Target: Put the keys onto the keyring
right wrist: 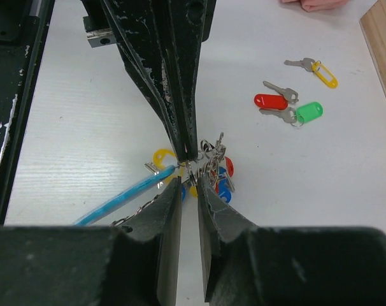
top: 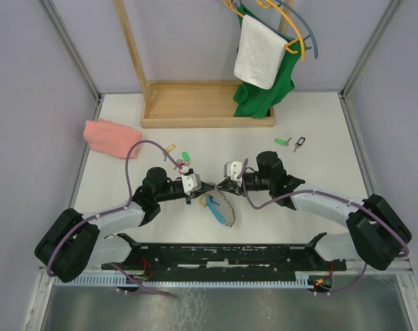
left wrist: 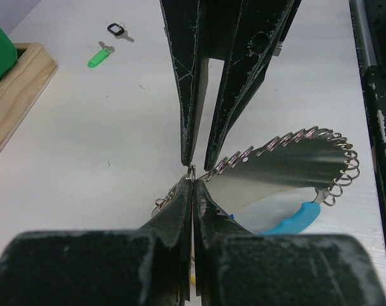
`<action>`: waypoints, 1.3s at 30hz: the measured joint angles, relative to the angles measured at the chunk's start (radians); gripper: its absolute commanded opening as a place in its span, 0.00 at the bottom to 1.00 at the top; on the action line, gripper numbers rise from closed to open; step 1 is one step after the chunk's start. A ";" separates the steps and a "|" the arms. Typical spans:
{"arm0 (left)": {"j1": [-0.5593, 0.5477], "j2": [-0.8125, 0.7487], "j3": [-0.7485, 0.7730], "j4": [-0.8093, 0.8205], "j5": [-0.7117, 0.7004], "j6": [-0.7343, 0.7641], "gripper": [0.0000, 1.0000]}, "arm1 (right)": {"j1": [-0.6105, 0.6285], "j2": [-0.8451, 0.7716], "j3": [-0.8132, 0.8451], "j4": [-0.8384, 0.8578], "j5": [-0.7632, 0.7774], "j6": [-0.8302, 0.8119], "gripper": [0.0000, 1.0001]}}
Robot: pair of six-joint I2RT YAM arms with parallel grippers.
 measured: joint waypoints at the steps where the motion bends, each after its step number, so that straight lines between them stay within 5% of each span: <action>1: 0.000 0.000 0.000 0.000 0.000 0.000 0.03 | 0.000 0.003 0.000 0.000 -0.001 0.000 0.23; 8: 0.000 0.000 -0.002 0.000 0.001 0.000 0.03 | 0.000 0.026 0.012 0.000 -0.014 -0.002 0.19; 13: 0.000 0.000 -0.006 0.001 0.003 -0.001 0.03 | 0.000 0.052 0.027 0.000 -0.025 -0.010 0.01; 17: 0.000 0.000 -0.007 0.002 0.002 -0.001 0.04 | 0.000 0.056 0.028 -0.009 -0.031 -0.025 0.01; 24: -0.001 -0.017 -0.008 0.011 -0.032 -0.024 0.39 | 0.001 0.025 0.030 -0.061 0.005 -0.063 0.01; 39: -0.001 -0.067 0.090 -0.158 -0.517 -0.239 0.57 | 0.001 -0.122 -0.026 -0.108 0.143 0.026 0.01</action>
